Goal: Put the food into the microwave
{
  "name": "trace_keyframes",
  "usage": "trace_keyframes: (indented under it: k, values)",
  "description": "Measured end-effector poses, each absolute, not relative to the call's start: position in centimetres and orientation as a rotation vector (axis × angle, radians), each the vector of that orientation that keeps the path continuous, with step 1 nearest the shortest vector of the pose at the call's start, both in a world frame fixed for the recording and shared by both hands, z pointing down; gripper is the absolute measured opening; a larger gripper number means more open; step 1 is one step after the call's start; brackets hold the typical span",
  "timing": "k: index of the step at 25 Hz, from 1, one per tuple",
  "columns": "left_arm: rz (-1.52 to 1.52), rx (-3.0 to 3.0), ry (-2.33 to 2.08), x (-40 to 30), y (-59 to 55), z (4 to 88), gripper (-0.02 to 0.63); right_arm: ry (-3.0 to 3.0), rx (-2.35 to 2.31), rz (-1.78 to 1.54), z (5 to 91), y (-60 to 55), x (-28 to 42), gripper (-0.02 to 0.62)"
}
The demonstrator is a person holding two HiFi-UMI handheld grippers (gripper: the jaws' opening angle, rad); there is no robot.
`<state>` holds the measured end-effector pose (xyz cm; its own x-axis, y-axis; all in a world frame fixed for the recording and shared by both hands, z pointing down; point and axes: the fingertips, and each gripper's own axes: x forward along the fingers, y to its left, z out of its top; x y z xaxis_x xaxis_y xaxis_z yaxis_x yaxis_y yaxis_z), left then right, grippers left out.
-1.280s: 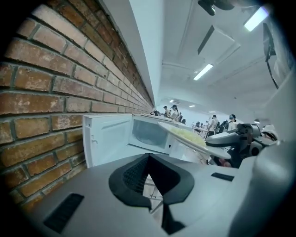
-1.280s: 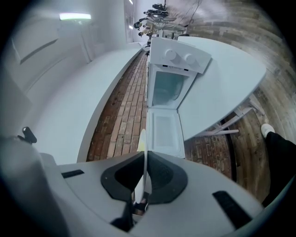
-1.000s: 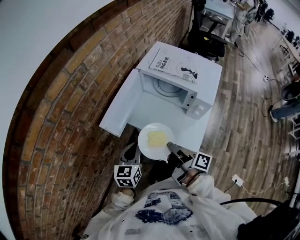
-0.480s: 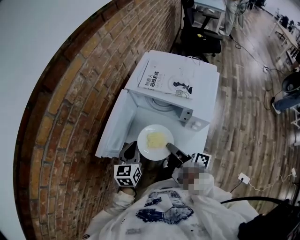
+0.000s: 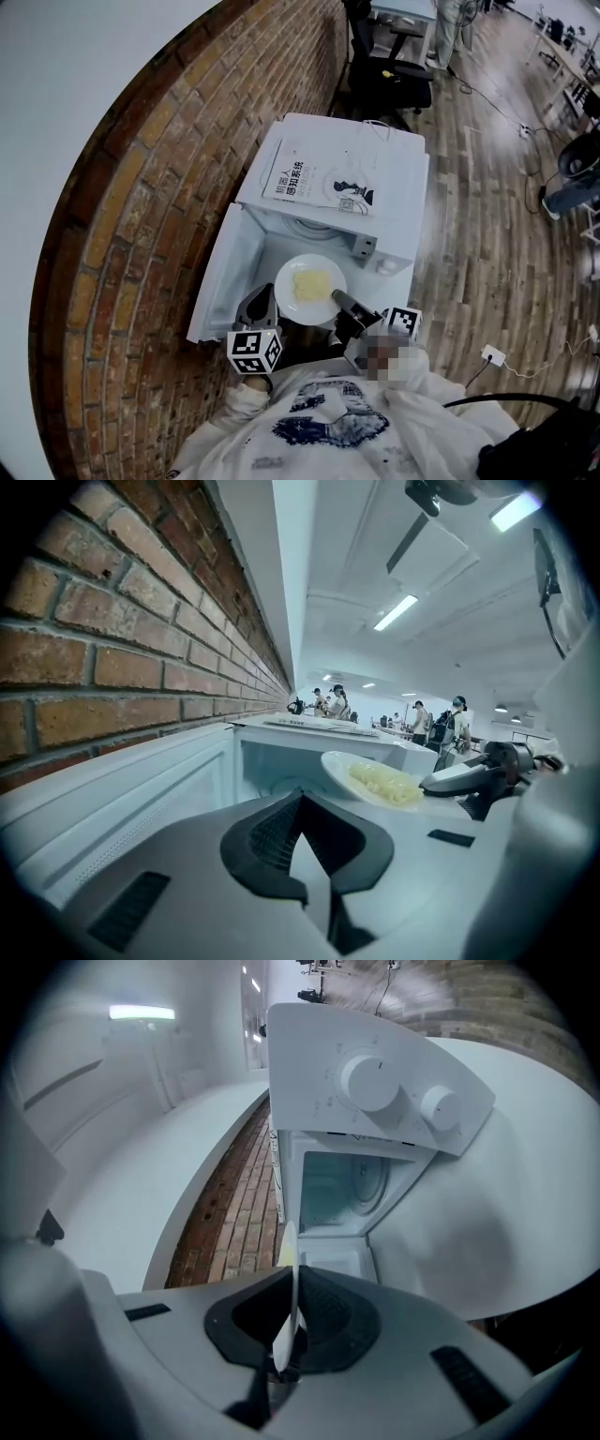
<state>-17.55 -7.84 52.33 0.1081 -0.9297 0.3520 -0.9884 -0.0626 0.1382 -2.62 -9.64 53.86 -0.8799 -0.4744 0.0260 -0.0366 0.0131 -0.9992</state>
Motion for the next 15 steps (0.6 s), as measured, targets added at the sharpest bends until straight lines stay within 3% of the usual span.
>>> trace_keyframes:
  k: [15]
  values:
    - [0.258, 2.155, -1.733, -17.9, -12.1, 53.4, 0.008, 1.891, -0.687, -1.888, 54.9, -11.4, -2.4, 0.025]
